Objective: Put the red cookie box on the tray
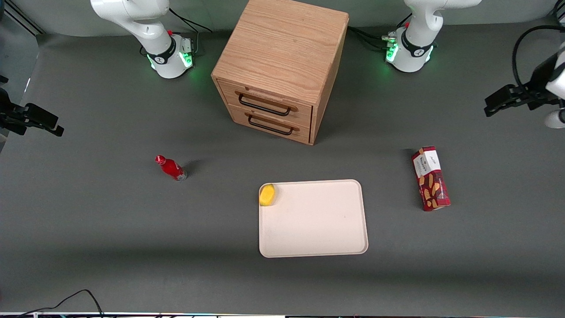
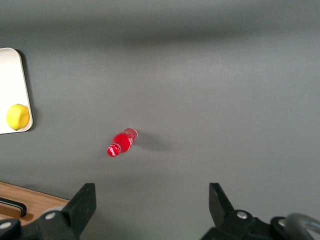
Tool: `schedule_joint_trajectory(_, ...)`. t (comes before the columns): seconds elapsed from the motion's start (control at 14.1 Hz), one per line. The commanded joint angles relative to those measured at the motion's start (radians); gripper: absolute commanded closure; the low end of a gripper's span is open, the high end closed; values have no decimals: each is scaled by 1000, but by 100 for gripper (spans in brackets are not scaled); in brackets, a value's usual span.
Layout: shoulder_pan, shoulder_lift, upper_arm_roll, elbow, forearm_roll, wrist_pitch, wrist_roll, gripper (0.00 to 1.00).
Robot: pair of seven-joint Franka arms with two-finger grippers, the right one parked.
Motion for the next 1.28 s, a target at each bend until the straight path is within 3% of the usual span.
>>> schedule_joint_trajectory(0.0,7,-7,6,15,14,-23,6,0)
schedule_joint_trajectory(0.71,15,-22,12,-67,5,-74,32,0)
schedule_joint_trajectory(1.2,43,-61,14,-336,-9,212,30,0)
